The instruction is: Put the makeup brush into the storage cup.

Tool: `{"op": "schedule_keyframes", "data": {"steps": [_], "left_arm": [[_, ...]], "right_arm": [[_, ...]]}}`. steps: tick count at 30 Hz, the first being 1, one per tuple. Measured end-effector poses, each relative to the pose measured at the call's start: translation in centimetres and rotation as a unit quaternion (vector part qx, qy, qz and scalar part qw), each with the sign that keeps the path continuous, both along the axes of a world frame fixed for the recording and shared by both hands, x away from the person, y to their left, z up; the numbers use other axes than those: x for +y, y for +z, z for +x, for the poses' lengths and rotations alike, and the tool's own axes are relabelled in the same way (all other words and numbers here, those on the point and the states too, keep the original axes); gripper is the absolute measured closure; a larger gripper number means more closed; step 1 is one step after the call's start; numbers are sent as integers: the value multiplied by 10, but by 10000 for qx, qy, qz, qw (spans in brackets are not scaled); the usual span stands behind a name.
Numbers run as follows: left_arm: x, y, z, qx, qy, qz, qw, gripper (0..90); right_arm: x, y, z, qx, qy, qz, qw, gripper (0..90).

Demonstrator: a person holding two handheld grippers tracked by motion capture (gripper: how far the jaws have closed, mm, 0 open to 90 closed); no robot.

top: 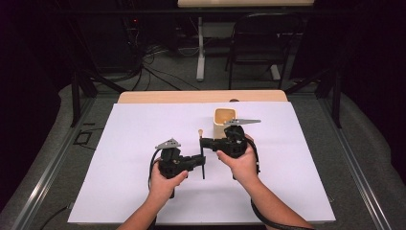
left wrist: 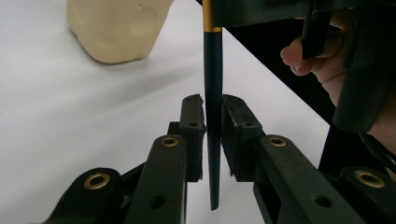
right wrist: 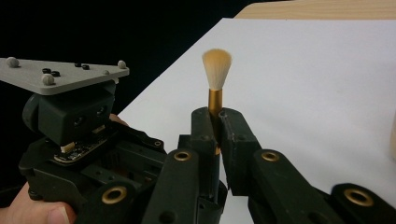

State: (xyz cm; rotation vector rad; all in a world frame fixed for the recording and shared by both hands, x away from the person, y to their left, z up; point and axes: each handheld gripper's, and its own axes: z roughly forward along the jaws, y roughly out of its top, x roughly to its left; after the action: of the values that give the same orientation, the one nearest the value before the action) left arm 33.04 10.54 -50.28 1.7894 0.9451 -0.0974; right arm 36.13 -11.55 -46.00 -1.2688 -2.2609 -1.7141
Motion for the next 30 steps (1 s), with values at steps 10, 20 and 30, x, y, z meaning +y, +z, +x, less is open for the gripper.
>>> {"op": "schedule_keyframes", "data": {"steps": [10, 20, 30], "left_arm": [[0, 0, 0, 19, -7, 46, 10000, 820], [2, -1, 1, 104, 7, -61, 9999, 826], [3, 0, 0, 143, 61, -86, 9998, 831]], "right_arm": [[0, -1, 0, -10, 4, -6, 10000, 841], [1, -1, 0, 4, 11, 0, 10000, 841], [3, 0, -3, -105, -3, -74, 9999, 841]]}}
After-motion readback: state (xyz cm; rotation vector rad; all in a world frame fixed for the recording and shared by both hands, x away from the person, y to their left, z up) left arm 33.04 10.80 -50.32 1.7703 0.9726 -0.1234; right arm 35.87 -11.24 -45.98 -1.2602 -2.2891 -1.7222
